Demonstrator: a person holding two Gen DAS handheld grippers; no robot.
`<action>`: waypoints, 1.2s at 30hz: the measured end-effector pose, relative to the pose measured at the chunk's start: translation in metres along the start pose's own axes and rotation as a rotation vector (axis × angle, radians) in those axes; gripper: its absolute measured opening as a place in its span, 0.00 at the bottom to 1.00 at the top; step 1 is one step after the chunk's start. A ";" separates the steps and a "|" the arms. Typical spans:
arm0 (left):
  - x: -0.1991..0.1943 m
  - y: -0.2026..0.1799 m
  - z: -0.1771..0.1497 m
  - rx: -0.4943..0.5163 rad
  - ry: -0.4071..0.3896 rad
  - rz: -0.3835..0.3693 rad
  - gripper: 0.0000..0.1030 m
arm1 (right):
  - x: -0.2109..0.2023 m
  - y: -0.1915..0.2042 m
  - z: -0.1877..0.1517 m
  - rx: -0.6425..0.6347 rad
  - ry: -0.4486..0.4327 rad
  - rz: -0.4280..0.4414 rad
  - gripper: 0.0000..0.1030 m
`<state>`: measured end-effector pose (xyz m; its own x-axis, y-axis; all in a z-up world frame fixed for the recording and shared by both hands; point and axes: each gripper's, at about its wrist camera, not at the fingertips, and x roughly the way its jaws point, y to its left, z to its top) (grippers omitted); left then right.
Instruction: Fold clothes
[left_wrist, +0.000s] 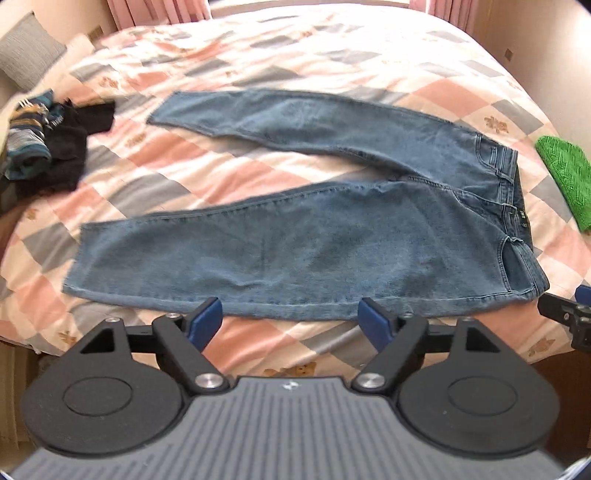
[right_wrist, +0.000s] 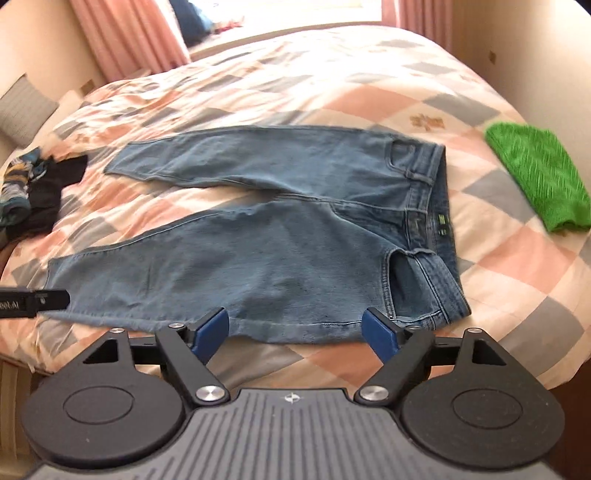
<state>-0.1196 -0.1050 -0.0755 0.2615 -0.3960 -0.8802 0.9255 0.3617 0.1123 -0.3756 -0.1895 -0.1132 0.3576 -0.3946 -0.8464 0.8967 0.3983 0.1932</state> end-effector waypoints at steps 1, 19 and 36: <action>-0.003 0.001 -0.002 -0.003 -0.007 0.007 0.76 | -0.004 0.003 -0.001 -0.011 -0.004 0.000 0.80; -0.007 0.007 -0.039 -0.023 0.066 0.013 0.76 | -0.011 0.003 -0.024 -0.024 0.053 -0.022 0.84; 0.034 0.009 -0.006 0.042 0.138 -0.017 0.79 | 0.003 -0.019 -0.015 0.066 0.113 -0.085 0.85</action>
<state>-0.1038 -0.1100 -0.1076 0.2084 -0.2804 -0.9370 0.9409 0.3190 0.1139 -0.3954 -0.1860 -0.1264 0.2518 -0.3273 -0.9107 0.9390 0.3105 0.1480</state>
